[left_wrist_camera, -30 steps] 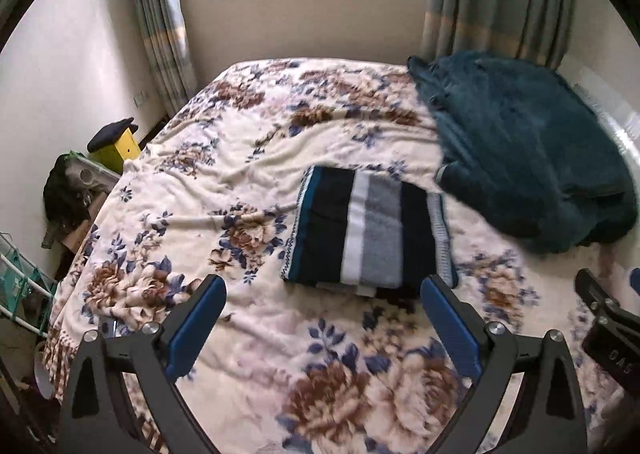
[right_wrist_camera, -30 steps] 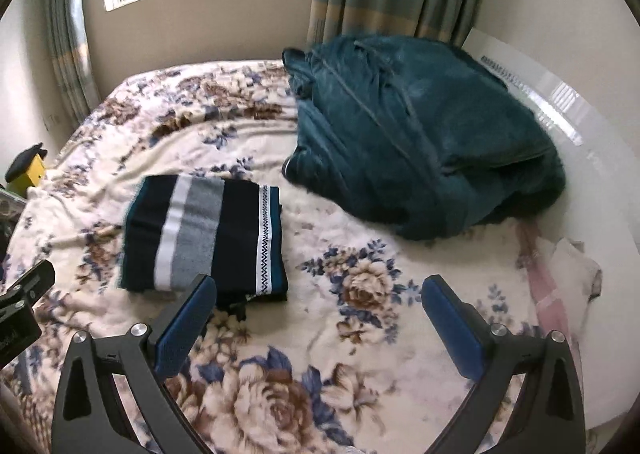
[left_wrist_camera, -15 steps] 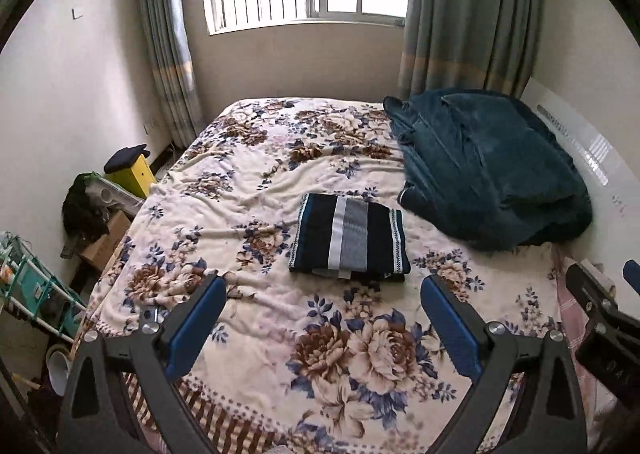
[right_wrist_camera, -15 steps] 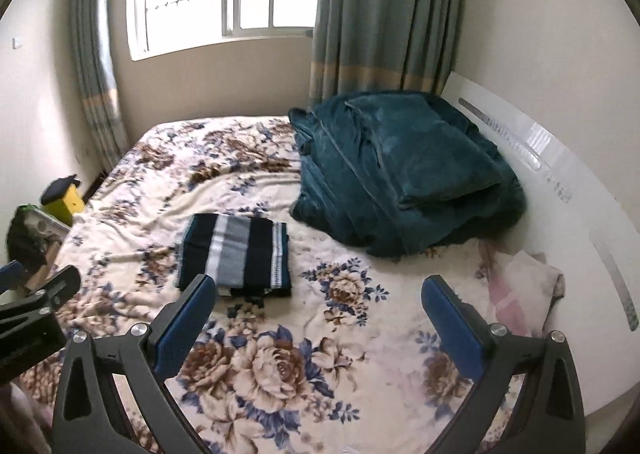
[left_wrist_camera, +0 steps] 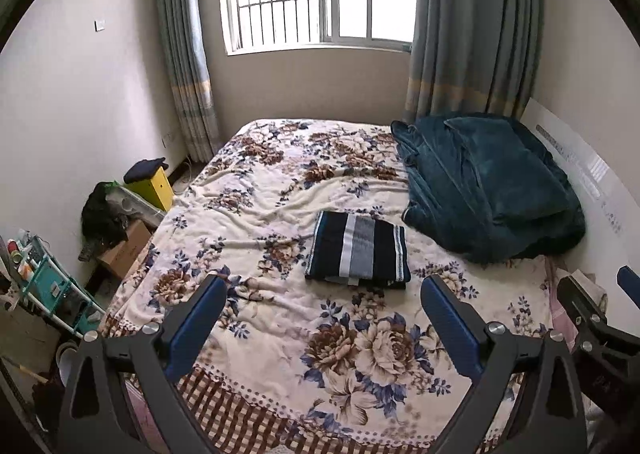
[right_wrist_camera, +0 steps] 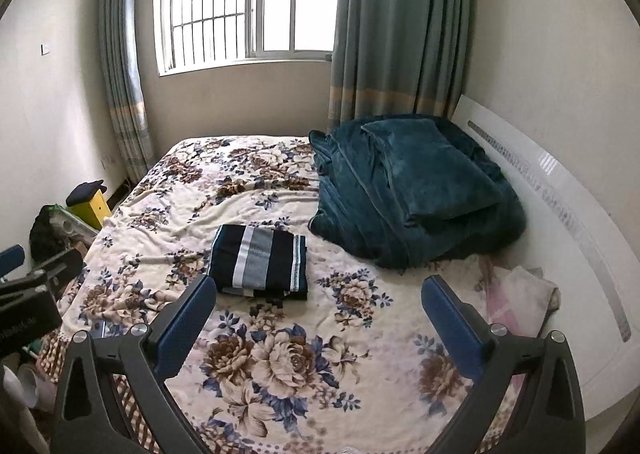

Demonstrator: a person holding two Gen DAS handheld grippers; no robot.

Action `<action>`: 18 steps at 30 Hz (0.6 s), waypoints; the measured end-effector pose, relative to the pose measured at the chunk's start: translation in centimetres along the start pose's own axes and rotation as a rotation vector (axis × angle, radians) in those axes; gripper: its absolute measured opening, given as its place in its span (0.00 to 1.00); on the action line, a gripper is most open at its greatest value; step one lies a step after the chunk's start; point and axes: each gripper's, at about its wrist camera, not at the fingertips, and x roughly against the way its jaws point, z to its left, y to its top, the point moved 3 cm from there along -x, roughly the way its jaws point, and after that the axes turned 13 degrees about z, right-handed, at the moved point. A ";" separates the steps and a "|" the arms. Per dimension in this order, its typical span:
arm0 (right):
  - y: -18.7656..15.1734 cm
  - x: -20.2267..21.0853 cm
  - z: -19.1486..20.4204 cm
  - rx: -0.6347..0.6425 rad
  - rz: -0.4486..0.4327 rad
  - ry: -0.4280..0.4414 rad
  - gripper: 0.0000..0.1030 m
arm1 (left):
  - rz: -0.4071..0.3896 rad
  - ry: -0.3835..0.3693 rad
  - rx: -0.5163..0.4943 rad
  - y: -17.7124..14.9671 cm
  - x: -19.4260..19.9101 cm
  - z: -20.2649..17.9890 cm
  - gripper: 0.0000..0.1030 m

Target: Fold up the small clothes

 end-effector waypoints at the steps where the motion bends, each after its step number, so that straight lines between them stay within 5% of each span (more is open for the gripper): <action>1: 0.0 0.4 -0.1 -0.001 -0.002 0.002 1.00 | -0.003 -0.002 0.002 -0.2 0.3 0.1 0.97; 18: 0.4 1.3 -0.9 0.010 -0.018 0.017 1.00 | -0.018 0.014 -0.003 -0.9 1.3 -0.3 1.00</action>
